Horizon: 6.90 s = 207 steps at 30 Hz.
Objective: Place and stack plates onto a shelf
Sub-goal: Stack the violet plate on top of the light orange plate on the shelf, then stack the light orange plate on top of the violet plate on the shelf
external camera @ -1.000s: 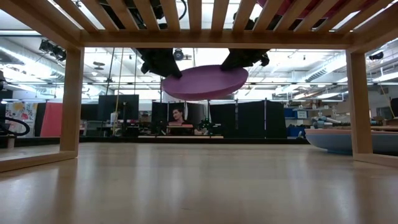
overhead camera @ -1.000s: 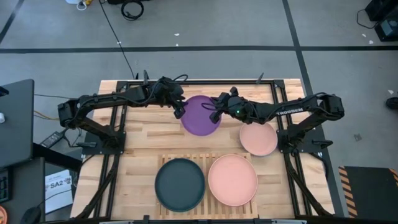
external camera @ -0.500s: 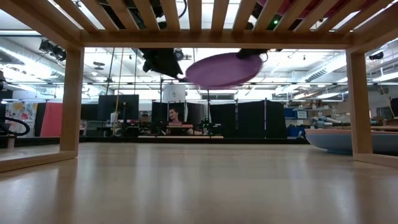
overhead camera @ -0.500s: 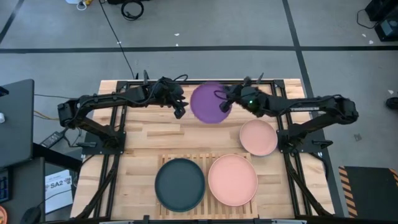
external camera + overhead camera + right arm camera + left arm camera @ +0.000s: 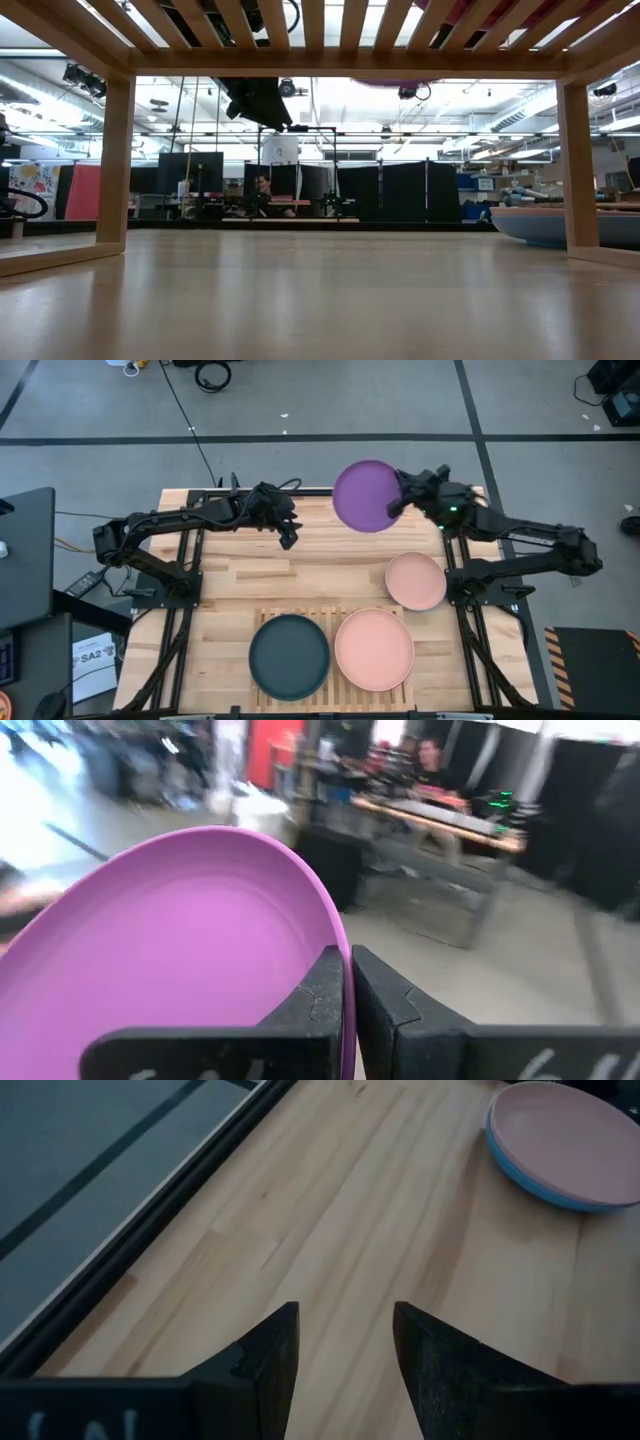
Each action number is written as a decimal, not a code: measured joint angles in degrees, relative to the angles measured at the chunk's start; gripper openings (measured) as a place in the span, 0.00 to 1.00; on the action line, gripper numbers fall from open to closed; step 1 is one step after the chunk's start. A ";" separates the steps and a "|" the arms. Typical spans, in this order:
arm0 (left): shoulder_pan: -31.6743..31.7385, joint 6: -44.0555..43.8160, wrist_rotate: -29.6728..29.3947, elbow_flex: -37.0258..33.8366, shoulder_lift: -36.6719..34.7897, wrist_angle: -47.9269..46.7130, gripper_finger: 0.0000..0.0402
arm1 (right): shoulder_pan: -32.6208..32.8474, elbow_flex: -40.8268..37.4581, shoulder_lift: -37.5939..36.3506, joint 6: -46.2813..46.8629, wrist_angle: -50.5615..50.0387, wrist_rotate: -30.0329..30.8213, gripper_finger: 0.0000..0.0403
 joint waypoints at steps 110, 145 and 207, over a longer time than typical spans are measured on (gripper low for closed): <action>-0.07 -0.07 0.14 0.07 -0.09 0.11 0.42 | 32.94 -0.07 12.49 25.36 -12.04 -44.28 0.51; -0.07 -0.07 0.15 0.07 -0.07 0.11 0.42 | 26.84 -0.07 1.48 14.03 -14.80 -42.72 0.55; -0.07 -2.03 0.13 0.07 -0.02 0.13 0.42 | -18.38 -10.67 16.28 -17.29 -41.05 -38.86 0.55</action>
